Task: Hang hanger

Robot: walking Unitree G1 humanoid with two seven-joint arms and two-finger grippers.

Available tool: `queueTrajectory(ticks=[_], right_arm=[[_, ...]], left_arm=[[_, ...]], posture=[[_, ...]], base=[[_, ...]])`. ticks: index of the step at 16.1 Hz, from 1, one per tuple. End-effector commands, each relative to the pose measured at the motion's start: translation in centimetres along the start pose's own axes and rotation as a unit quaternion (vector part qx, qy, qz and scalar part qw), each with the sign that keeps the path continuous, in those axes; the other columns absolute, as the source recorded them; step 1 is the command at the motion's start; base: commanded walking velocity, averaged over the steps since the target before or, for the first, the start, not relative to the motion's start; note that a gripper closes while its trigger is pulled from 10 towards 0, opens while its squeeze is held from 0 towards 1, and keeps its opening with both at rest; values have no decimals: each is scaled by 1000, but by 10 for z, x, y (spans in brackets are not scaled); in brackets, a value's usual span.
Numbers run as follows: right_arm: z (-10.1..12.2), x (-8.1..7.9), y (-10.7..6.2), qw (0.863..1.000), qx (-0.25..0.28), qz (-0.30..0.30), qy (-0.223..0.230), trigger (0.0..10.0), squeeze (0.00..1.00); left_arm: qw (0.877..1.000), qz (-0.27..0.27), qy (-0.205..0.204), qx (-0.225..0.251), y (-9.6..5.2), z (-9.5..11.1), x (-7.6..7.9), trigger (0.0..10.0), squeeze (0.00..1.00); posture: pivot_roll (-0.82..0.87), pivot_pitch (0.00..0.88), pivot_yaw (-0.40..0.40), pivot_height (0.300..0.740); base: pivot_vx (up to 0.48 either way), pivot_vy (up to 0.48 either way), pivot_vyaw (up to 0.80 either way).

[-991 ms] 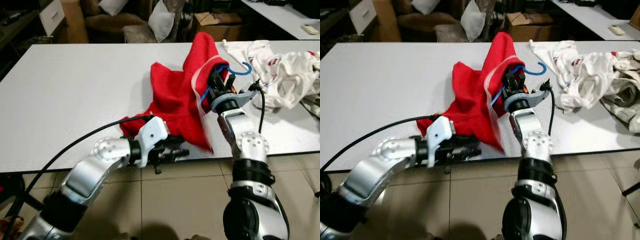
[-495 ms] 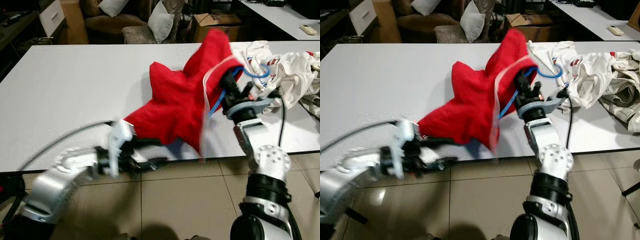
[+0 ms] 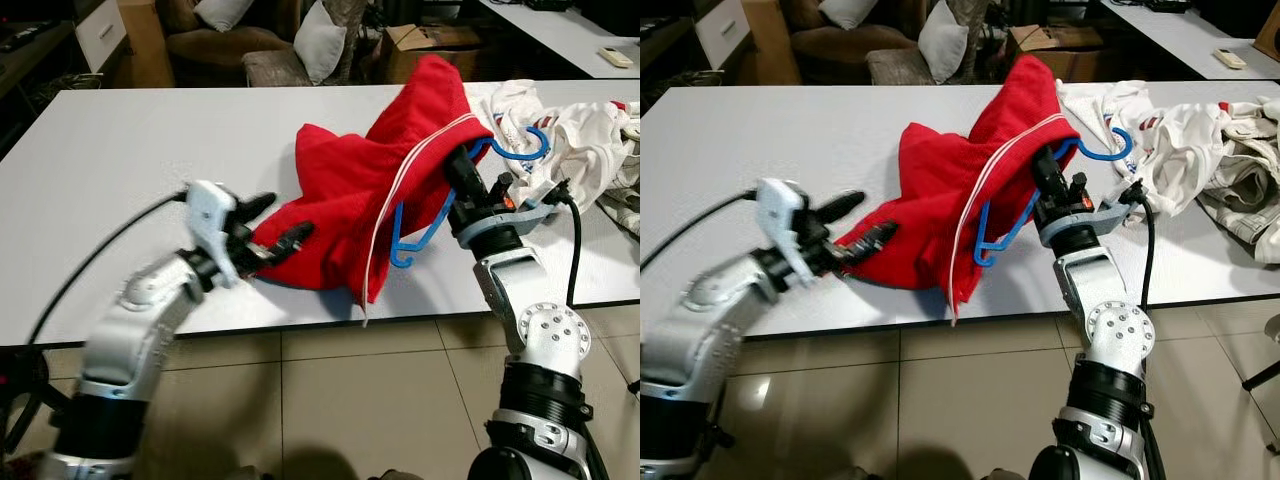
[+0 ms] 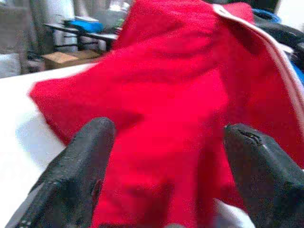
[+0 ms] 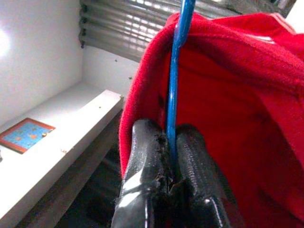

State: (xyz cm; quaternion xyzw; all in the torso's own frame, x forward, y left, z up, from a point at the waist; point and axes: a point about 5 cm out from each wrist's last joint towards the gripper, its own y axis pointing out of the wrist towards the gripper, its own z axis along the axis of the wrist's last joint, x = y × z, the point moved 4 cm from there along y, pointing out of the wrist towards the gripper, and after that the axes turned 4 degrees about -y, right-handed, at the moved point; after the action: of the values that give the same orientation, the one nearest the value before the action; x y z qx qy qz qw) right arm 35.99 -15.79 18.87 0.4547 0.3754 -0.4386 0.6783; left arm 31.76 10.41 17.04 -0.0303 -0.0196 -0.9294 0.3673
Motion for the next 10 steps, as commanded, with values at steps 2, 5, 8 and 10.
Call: queueTrajectory(ticks=[2,5,8,10], right_arm=[[2,-6,5,1000,13,9,-7,10000,0],[4,-3,11,1000,27,-5,-13,10000,0],[1,-4,16,1000,26,-4,-14,10000,0],[0,-7,20,1000,26,1,-12,10000,0]], left_arm=[[999,-39,-1,20,14,11,17,10000,1000],[990,-109,-74,58,18,30,39,10000,1000],[995,-96,-42,-4,24,9,36,10000,1000],[995,-84,-35,-27,29,0,35,10000,1000]], posture=[[-140,0,20,740],[-136,0,24,740],[-129,0,20,740],[-130,0,18,740]], base=[[0,0,0],[0,0,0],[0,0,0],[0,0,0]])
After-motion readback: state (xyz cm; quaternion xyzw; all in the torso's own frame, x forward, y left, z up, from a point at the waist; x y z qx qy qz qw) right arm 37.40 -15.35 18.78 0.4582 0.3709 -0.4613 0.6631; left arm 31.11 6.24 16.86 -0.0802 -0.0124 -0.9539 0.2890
